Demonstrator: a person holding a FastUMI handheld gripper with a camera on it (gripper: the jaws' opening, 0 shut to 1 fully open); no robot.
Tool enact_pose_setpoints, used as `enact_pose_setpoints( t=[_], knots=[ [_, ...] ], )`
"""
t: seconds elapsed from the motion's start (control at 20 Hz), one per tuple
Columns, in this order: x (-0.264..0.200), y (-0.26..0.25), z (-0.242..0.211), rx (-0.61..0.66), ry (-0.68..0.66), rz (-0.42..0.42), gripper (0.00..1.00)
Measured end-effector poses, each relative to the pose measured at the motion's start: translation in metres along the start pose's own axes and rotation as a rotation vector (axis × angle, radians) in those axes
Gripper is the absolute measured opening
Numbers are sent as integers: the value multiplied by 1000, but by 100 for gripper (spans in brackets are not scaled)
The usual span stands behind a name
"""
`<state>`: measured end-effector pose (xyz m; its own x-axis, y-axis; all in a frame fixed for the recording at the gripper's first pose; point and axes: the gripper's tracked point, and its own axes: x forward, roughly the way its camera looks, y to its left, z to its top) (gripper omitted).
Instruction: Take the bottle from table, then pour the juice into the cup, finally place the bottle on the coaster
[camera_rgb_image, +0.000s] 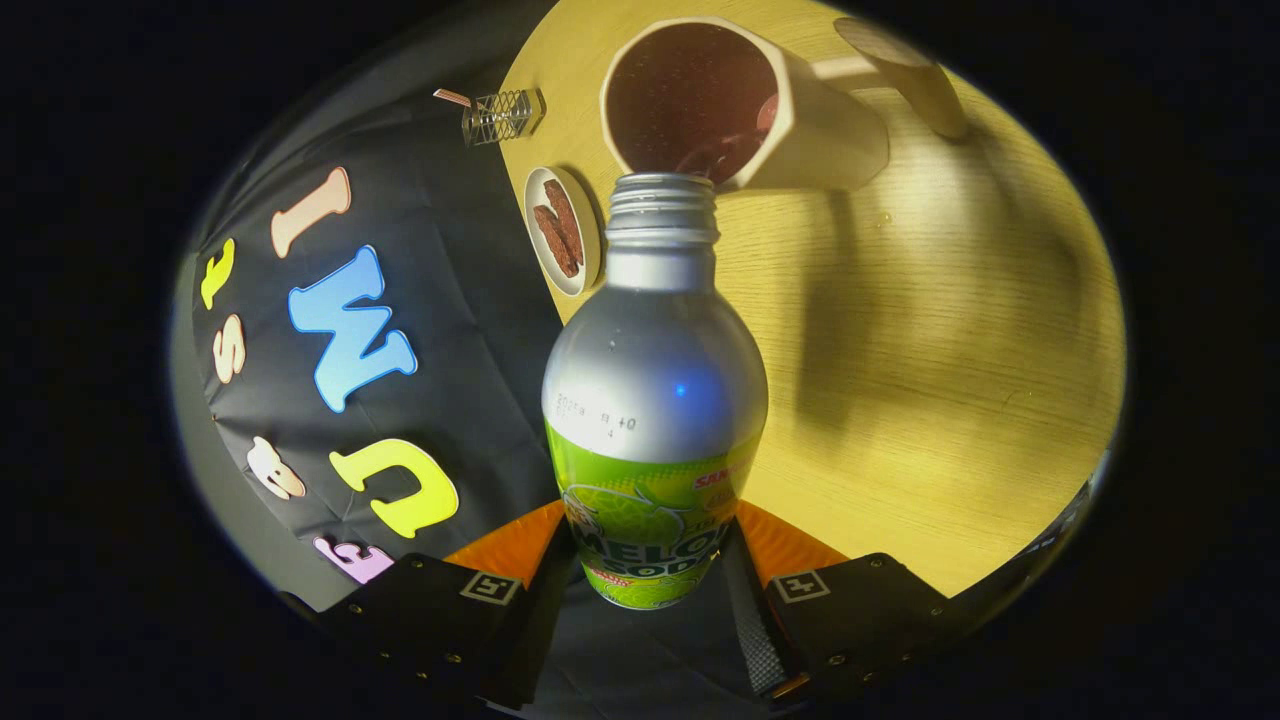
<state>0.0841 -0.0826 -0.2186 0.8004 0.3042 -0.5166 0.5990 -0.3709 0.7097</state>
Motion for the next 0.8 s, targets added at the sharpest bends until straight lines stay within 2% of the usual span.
enact_pose_setpoints(
  t=[0.8],
  knots=[
    [-11,18,2,87,12,10,76]
  ],
)
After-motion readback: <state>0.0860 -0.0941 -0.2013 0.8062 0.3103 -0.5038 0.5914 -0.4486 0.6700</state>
